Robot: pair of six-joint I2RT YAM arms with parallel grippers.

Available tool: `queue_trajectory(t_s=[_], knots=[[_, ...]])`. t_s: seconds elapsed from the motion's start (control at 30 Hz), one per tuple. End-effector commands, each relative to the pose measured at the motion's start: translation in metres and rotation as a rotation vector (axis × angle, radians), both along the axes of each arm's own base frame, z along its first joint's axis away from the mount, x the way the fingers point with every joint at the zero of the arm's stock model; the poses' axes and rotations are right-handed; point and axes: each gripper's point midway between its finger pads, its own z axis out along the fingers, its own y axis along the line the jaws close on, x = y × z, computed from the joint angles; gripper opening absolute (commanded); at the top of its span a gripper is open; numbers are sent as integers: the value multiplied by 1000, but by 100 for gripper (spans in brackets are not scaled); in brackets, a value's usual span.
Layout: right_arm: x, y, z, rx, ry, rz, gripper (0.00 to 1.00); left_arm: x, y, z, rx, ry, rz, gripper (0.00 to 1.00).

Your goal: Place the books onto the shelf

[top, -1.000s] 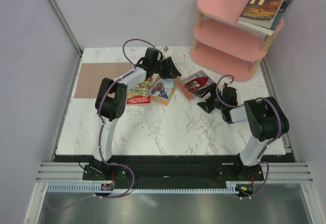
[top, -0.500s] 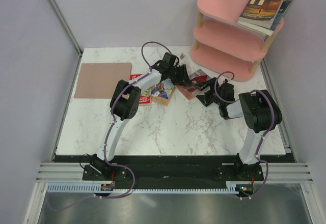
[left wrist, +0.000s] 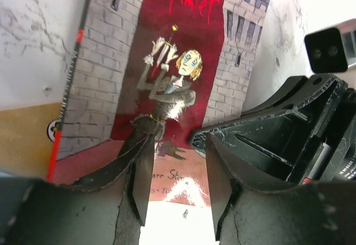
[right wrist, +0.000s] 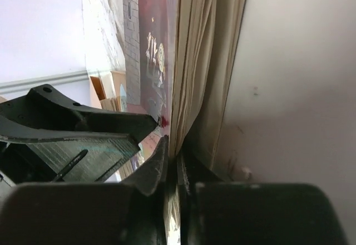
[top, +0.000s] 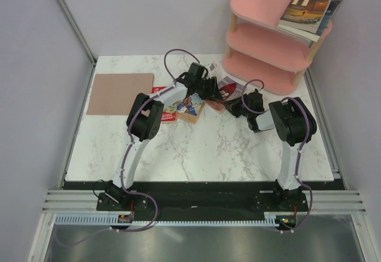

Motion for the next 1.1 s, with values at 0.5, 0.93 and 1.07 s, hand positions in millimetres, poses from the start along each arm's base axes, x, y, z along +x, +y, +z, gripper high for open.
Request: queue_trajectory(t_s=[0.5,0.93,1.07], knots=[[-101,4,64,-366,-172,551,0,-65,110,112,44,-125,-12,55],[-140,28,132,-166,-351,742,3,-105,80,112,-311,-56,-159,55],[-145,32,140,-107,-370,748,3,-113,69,109,-321,-59,-172,56]])
